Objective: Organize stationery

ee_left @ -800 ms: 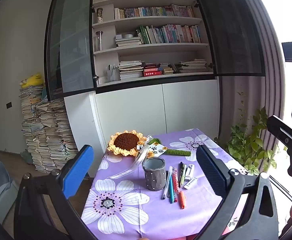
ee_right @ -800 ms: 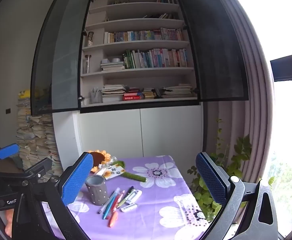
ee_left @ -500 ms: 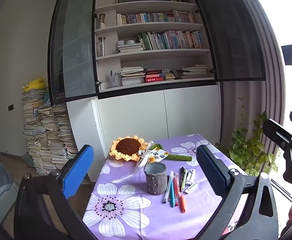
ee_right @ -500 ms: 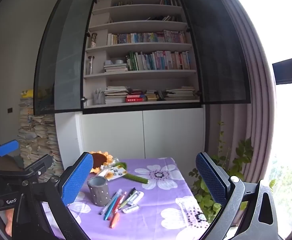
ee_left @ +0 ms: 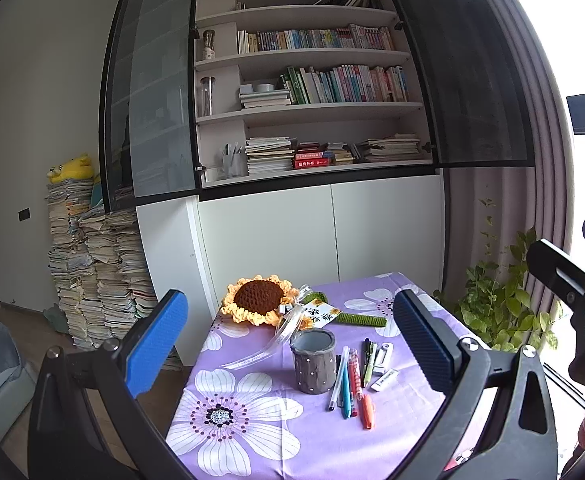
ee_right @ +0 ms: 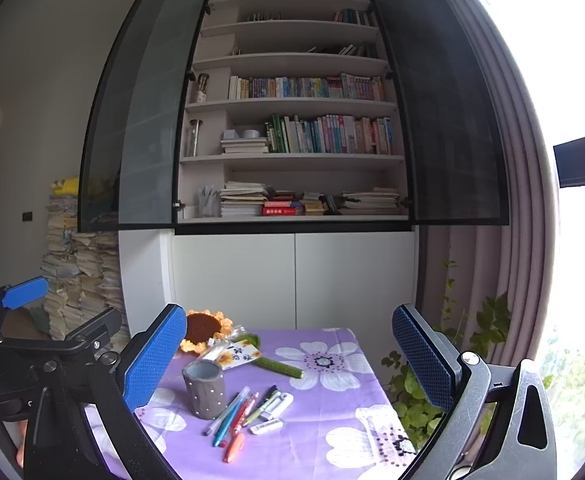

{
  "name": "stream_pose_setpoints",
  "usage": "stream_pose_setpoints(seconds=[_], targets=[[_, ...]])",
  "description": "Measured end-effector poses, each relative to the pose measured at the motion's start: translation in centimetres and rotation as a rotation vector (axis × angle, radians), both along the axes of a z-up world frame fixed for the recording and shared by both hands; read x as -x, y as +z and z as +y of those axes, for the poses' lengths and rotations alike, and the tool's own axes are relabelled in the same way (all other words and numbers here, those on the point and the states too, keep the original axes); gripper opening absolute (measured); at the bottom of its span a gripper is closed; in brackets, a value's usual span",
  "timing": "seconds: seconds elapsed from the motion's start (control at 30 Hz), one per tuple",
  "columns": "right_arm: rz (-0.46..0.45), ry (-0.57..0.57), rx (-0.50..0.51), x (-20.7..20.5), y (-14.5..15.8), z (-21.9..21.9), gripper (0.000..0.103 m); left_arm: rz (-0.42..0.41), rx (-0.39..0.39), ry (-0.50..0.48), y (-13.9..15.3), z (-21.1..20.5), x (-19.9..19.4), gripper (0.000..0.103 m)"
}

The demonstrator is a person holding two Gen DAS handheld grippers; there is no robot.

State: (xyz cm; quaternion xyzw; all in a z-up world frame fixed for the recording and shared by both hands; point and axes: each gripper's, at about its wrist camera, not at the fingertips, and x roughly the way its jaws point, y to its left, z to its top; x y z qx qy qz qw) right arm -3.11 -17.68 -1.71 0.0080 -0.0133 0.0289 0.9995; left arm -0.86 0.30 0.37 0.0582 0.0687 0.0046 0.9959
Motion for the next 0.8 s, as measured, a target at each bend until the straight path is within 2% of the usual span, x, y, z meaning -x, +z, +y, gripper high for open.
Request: stream_pose_setpoints(seconds=[0.8], targets=[[0.085,0.039,0.015,-2.5,-0.9,1.7,0.103,0.051,0.006,0.024,-1.2,1.2,-1.6,0.102]])
